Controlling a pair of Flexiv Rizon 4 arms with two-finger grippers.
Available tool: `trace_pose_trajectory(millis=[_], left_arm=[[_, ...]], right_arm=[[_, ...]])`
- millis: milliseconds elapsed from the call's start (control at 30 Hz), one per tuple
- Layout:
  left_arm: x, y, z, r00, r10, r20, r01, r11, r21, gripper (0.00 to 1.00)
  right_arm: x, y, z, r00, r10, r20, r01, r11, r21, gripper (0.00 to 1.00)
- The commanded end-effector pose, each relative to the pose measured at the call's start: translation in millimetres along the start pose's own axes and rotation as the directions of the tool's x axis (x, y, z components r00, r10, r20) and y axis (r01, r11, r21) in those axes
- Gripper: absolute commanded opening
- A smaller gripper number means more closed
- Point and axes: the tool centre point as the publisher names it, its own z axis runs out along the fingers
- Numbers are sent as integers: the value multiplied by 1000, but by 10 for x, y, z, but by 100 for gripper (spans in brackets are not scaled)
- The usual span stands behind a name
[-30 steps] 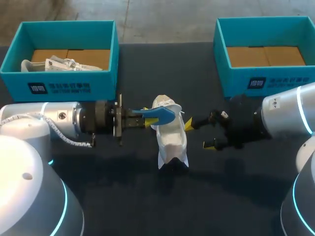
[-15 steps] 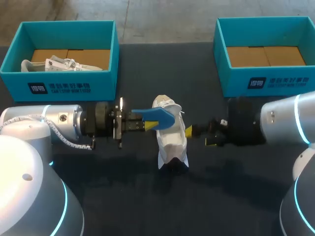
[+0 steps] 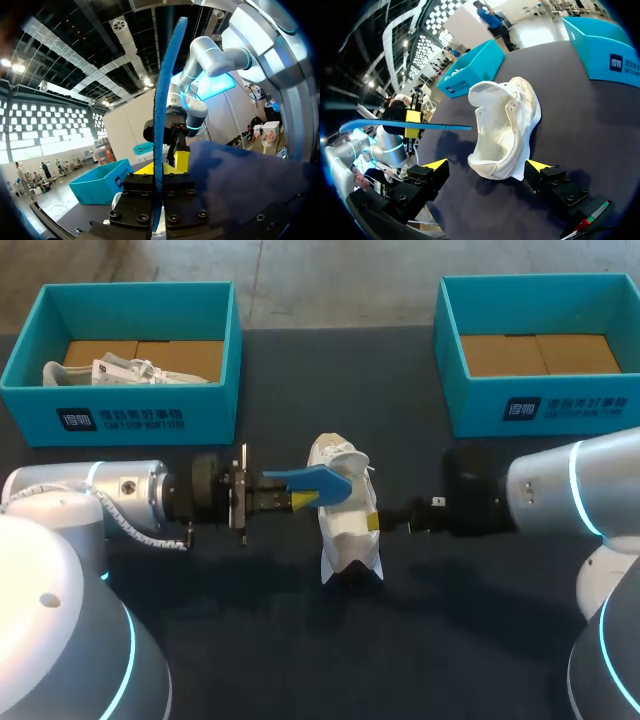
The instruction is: Take the shoe out of the shoebox, open the shoe tongue, remove and reinsert the insole, then place the shoe into the shoebox
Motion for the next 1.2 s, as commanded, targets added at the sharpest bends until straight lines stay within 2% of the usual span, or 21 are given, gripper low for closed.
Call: trace_pose_trajectory(millis=[33, 367, 767, 1200], left_arm=[[12, 86, 4, 1000, 3, 2, -3, 1000, 7, 0], [-29, 181, 38, 1000, 13, 13, -13, 1000, 3, 0], [-16, 299, 59, 1000, 1, 12, -1, 1000, -20, 0], [-6, 327, 76, 1000, -1, 11, 2, 999, -32, 0]], right_arm=[[21, 3, 120, 1000, 1, 11, -1, 1000, -2, 100], [-108, -85, 142, 1000, 6, 14, -6, 1000, 3, 100], [-148, -103, 175, 1000, 17, -3, -17, 1000, 5, 100], [-177, -115, 162, 1000, 27, -7, -27, 1000, 3, 100]])
